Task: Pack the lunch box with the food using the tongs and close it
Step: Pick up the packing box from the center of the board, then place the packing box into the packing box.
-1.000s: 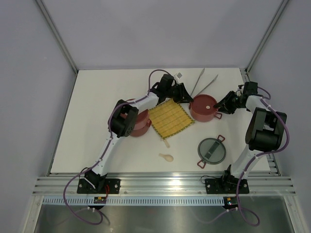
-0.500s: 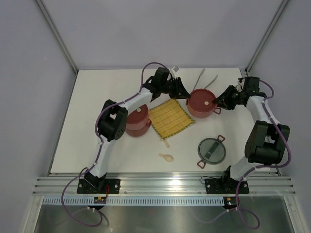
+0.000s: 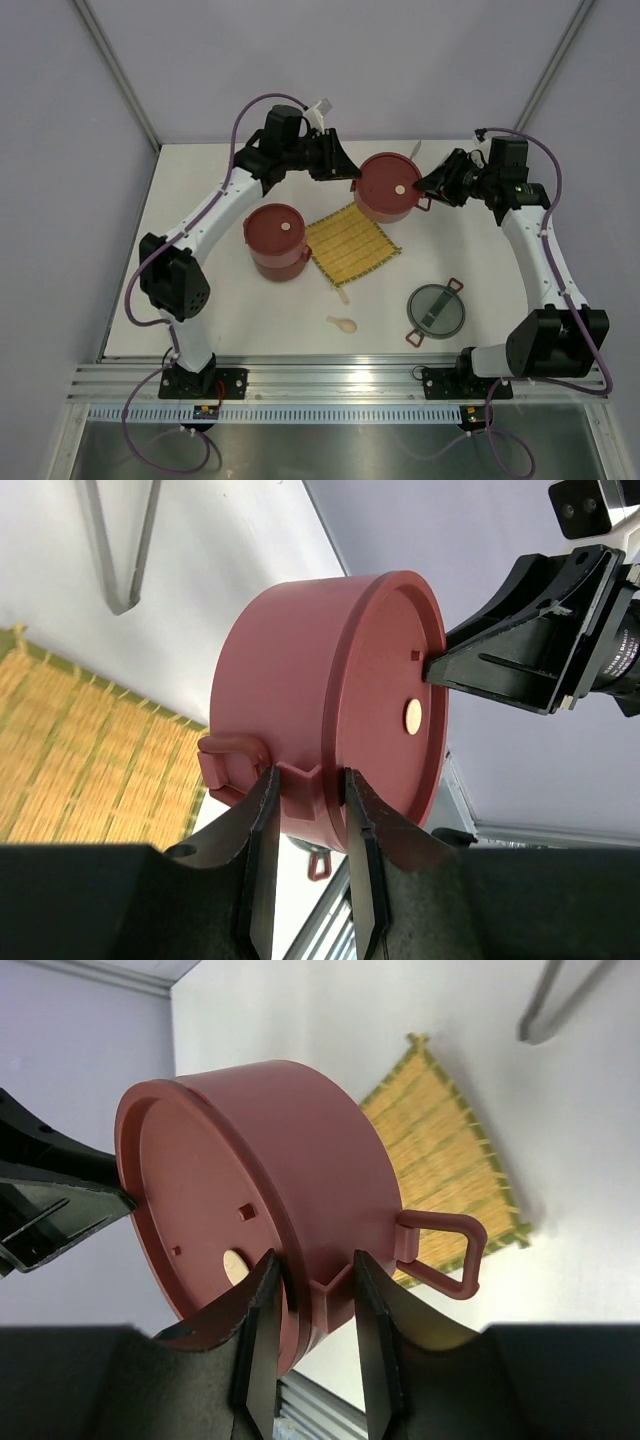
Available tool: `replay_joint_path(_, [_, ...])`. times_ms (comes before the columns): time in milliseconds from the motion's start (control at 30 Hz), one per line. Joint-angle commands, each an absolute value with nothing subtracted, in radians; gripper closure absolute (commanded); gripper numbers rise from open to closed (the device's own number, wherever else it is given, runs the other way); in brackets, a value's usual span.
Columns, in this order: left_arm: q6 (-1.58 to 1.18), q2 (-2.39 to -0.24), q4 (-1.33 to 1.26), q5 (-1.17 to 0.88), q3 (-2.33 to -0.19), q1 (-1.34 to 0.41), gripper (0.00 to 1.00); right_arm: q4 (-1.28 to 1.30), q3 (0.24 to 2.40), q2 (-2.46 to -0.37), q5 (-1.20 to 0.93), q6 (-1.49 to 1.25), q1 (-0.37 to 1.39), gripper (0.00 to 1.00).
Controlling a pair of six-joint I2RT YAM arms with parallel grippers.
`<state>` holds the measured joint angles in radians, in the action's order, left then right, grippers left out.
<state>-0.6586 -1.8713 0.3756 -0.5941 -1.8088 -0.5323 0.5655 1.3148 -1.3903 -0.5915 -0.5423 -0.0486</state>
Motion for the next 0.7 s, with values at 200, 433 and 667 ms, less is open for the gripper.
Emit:
replay_joint_path(200, [-0.591,-1.536,0.525,-0.614,-1.646,-0.422,0.92,0.460,1.390,-1.370,-0.506,-0.686,0.167,1.00])
replay_joint_path(433, [-0.540,-1.378,0.678,-0.540,-1.589,-0.350,0.91,0.463,1.540,-1.501,-0.431,-0.695,0.386,1.00])
replay_joint_path(667, [-0.499,-1.284,0.755,-0.520,-1.523,-0.238,0.92,0.433,1.644,-1.629,-0.423,-0.703,0.509,1.00])
